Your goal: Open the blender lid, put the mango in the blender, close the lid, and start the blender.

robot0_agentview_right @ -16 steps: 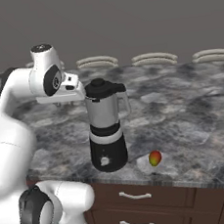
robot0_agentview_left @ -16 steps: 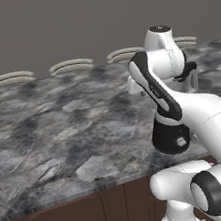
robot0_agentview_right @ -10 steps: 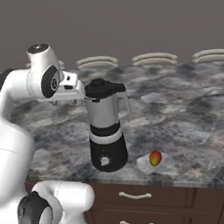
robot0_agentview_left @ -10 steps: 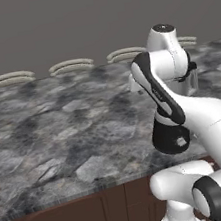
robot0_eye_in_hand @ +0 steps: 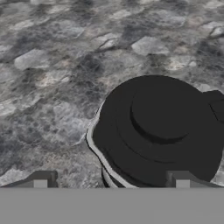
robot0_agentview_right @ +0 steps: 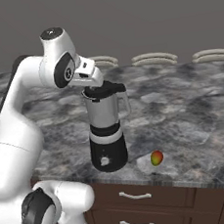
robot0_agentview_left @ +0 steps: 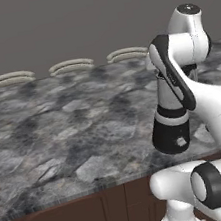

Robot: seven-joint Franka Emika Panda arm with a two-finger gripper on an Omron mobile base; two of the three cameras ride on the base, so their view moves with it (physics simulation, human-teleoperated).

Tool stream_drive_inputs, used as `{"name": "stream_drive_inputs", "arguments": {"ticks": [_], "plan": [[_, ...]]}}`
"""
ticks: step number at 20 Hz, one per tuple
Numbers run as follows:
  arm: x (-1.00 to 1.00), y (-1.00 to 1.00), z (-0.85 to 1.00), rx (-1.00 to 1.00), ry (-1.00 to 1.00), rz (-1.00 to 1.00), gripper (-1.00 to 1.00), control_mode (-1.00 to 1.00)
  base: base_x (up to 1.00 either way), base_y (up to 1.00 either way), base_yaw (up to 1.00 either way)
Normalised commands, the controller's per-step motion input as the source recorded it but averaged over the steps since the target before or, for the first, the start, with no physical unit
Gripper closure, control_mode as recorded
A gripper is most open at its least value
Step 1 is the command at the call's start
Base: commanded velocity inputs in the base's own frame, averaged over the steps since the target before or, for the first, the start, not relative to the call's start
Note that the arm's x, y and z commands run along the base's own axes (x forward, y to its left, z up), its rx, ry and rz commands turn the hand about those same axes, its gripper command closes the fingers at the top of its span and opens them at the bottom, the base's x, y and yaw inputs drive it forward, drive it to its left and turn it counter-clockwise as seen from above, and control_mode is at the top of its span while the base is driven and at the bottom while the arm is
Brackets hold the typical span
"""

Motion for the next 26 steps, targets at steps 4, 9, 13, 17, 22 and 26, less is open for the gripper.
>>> {"name": "stream_drive_inputs", "arguments": {"ticks": [4,9,13,17,22,26], "plan": [[0.62,-0.27,0.07,0.03,0.01,-0.06,-1.00,-1.00,0.00,0.00,0.00],[0.71,-0.04,-0.17,0.00,0.03,0.00,-1.00,-1.00,0.00,0.00,0.00],[-0.08,-0.26,-0.19,0.00,-0.01,0.00,-1.00,-1.00,0.00,0.00,0.00],[-0.27,-0.05,-0.15,0.00,0.00,0.00,-1.00,-1.00,0.00,0.00,0.00],[0.16,0.00,-0.02,0.00,0.01,0.00,-1.00,-1.00,0.00,0.00,0.00],[0.17,-0.12,0.00,0.00,0.00,0.00,-1.00,-1.00,0.00,0.00,0.00]]}}
